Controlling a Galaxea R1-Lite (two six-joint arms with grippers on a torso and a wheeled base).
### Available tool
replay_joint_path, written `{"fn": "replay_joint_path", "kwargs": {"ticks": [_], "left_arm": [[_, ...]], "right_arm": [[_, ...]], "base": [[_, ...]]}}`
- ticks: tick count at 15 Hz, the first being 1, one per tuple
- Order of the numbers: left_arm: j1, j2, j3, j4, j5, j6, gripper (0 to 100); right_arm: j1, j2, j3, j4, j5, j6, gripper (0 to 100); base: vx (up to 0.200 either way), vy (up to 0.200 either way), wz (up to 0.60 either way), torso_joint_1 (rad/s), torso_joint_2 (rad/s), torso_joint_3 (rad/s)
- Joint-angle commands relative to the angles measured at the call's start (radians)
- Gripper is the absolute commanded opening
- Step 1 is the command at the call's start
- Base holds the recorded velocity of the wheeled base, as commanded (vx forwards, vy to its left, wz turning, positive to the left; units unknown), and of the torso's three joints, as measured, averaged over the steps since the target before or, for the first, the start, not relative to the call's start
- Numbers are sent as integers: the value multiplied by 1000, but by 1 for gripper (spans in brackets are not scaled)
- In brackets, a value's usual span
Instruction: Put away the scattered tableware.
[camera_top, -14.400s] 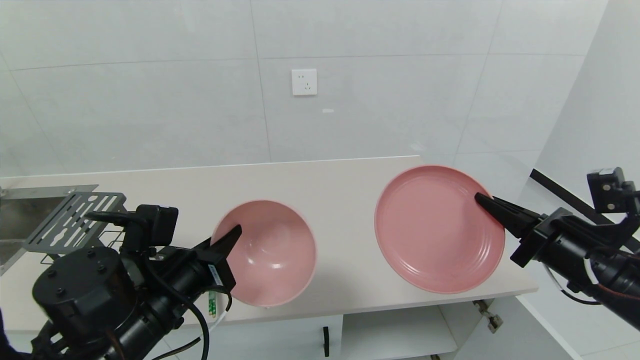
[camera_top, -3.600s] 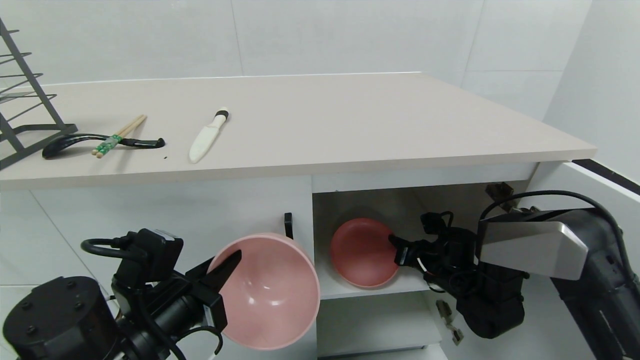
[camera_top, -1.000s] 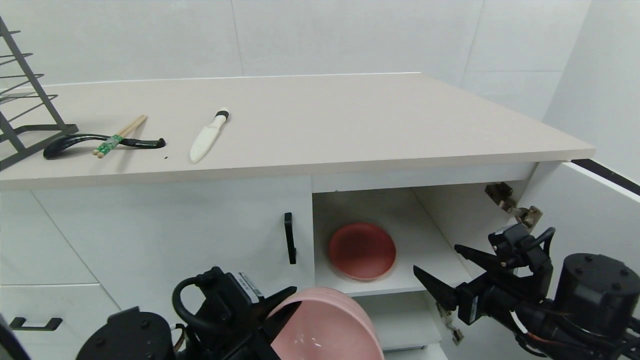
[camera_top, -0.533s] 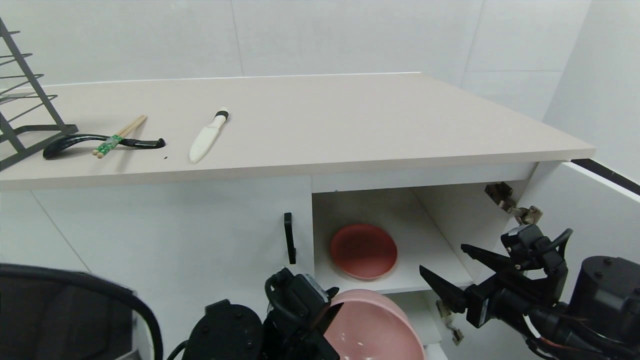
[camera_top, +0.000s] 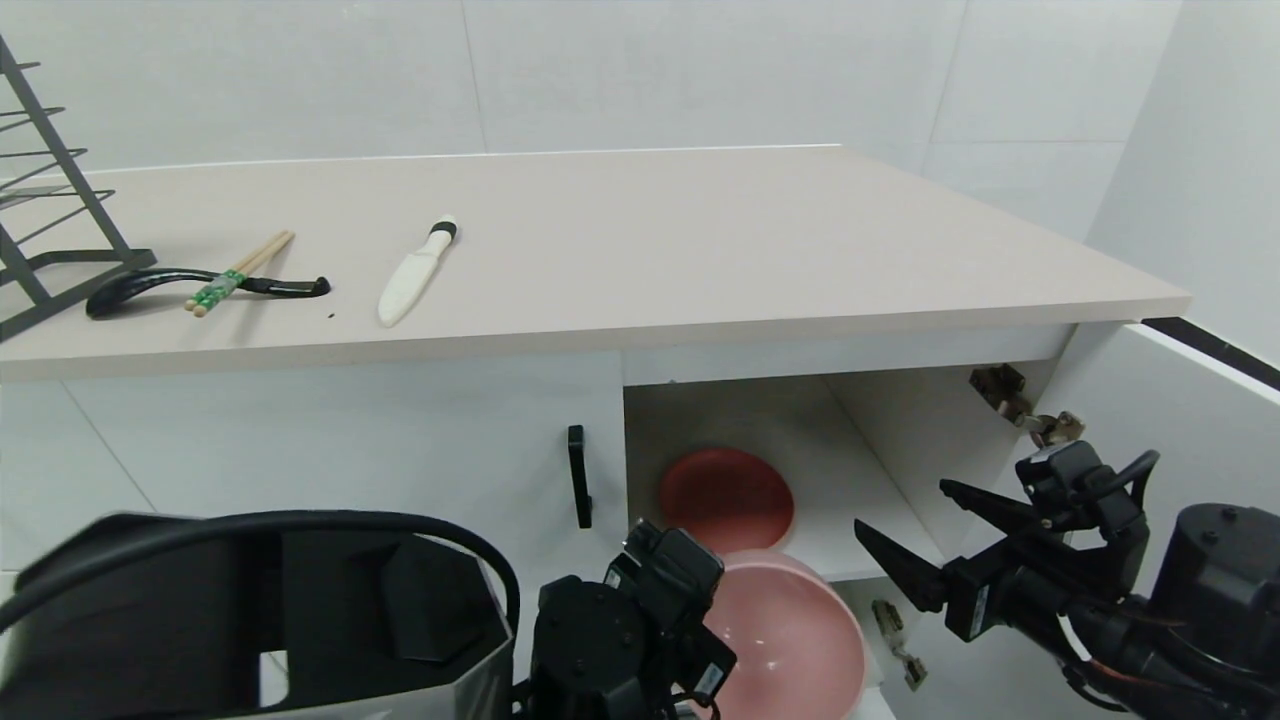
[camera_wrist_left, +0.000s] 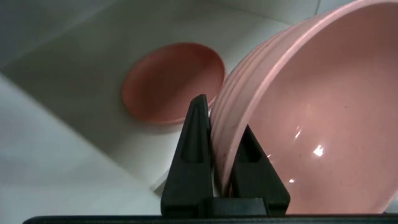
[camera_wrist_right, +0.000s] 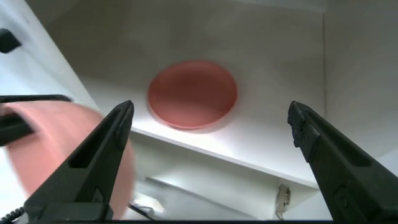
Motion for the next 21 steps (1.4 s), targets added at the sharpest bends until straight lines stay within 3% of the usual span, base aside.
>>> {"fn": "replay_joint_path", "kwargs": {"ticks": [1,4,8,13,17,21], "left_arm": [[2,80,-99,-1,3,8,0],[45,180,-275,-1,30,29,0],[55,186,-421,-1,34,18,0],[55,86,-409,-1,27,-49,0],[47,47,-363,-1,14,-52,0],[42,48,-361,-1,11,-60,0]], "right_arm": [[-1,-14,1,-1,0,0,100],[1,-22,2,-1,0,0,100],[-2,-14,2,-1,0,1,100],[-85,72,-25,-1,0,14,100],[-79,72,-47,-1,0,34,100],[-10,64,-59,-1,0,115,100]], "base": [[0,0,0,0,0,0],[0,0,0,0,0,0],[0,0,0,0,0,0],[0,0,0,0,0,0],[0,0,0,0,0,0],[0,0,0,0,0,0]]}}
